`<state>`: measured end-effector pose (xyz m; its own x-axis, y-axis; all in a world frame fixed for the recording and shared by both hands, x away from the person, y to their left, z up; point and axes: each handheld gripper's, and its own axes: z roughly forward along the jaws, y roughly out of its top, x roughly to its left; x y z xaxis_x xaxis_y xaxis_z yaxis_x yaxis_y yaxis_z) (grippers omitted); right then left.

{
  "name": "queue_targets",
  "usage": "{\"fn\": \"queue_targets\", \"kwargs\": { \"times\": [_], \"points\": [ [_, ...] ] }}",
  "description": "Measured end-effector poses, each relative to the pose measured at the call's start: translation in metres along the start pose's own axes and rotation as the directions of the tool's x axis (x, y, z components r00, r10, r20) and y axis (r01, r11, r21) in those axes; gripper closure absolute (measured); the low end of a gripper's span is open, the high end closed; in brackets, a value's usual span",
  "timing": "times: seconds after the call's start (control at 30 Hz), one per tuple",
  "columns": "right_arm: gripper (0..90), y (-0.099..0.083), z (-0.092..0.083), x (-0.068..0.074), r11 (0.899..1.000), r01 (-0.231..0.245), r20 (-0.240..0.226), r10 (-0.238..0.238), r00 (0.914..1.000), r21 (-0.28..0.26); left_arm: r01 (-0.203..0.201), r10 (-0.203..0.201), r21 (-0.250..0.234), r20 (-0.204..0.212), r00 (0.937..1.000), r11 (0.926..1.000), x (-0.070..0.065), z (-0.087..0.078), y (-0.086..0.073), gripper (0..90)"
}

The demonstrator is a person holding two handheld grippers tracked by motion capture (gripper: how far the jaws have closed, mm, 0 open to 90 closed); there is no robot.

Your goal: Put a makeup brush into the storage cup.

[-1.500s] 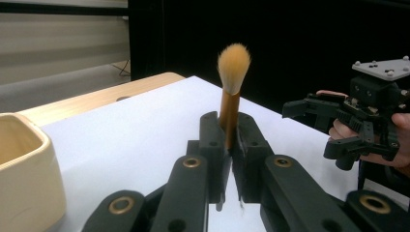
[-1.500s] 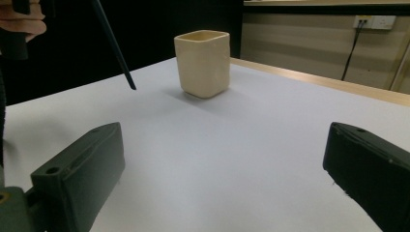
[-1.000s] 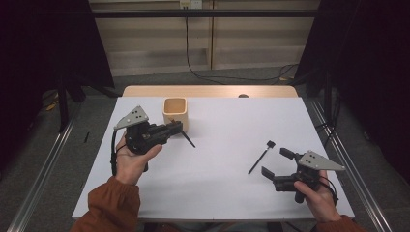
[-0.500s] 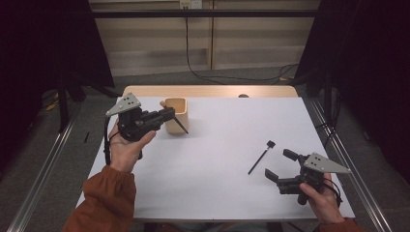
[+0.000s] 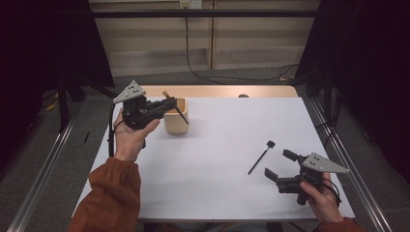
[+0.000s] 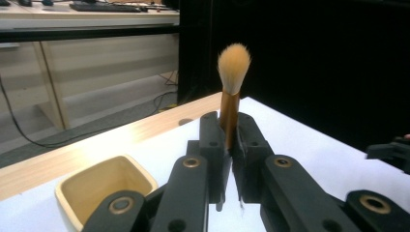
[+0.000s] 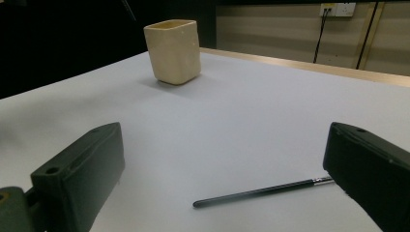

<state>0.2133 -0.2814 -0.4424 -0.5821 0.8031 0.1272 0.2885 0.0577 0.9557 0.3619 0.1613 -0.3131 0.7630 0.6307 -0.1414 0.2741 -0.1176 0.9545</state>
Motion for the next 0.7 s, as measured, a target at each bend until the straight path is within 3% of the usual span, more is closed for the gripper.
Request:
{"fn": "queue_targets", "kwargs": {
  "times": [0.27, 0.5, 0.7],
  "points": [
    [0.2, 0.000, 0.000, -0.001, 1.000, -0.004, 0.018, 0.004, 0.9998, -0.010, -0.006, 0.006, 0.007, -0.047, 0.9989, 1.0000, 0.012, 0.004, 0.009, 84.2],
    [0.2, -0.001, 0.000, 0.000, 1.000, 0.000, 0.006, 0.000, 1.0000, -0.010, 0.009, -0.009, 0.006, -0.095, 0.9955, 0.9999, 0.027, 0.008, 0.014, 84.2],
    [0.0, -0.001, 0.000, -0.001, 1.000, -0.007, 0.017, 0.007, 0.9998, -0.008, -0.001, 0.003, 0.018, -0.129, 0.9916, 0.9998, 0.033, 0.016, 0.019, 84.2]
  ]
}}
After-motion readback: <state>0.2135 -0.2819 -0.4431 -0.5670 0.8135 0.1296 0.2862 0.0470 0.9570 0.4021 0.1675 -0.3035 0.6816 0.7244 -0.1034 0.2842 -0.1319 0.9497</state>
